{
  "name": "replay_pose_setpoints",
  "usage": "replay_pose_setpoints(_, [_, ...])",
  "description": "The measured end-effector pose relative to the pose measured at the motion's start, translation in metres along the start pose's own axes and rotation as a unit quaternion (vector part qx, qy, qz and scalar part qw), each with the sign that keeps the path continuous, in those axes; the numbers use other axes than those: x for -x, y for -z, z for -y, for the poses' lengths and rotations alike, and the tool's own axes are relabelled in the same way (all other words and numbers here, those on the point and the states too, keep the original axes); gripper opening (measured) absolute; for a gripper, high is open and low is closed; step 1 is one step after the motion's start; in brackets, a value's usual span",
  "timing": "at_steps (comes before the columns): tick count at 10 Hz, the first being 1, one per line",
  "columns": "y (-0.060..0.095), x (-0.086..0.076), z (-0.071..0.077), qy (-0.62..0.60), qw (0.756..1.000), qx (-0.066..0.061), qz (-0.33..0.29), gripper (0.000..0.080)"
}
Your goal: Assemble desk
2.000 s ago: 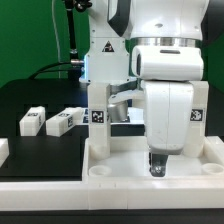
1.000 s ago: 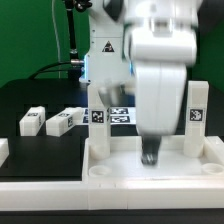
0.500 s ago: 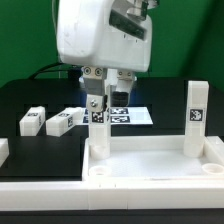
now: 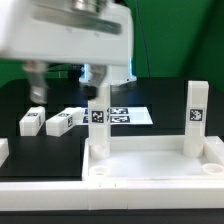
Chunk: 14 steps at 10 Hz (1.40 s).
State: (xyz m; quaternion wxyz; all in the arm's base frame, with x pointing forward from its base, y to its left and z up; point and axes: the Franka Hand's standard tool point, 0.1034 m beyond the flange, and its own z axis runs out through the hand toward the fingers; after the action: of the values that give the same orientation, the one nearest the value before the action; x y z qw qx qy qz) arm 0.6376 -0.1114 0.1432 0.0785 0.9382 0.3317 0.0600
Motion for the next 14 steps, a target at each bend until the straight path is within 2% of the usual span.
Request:
replay_pose_setpoints(1, [0.0, 0.015, -0.003, -0.062, 0.998, -0.004, 0.003, 0.0649])
replay_pose_setpoints(6, [-0.002, 0.018, -0.002, -0.221, 0.975, -0.01, 0.0, 0.0649])
replay_pose_setpoints(7, [-0.004, 0.042, -0.007, -0.278, 0.96, -0.023, -0.002, 0.0649])
replay_pose_setpoints(8, [-0.005, 0.074, -0.012, -0.354, 0.934, -0.038, 0.009, 0.0649])
replay_pose_setpoints(9, [0.0, 0.088, -0.017, -0.41, 0.909, -0.058, 0.038, 0.0649])
replay_pose_setpoints(10, [-0.001, 0.095, -0.016, -0.452, 0.887, -0.077, 0.063, 0.0649])
replay_pose_setpoints(11, [-0.002, 0.094, -0.017, -0.48, 0.871, -0.076, 0.066, 0.0649])
replay_pose_setpoints(13, [-0.002, 0.094, -0.015, -0.471, 0.875, -0.083, 0.072, 0.0649])
replay_pose_setpoints(14, [-0.001, 0.097, -0.004, -0.491, 0.855, -0.121, 0.111, 0.0649])
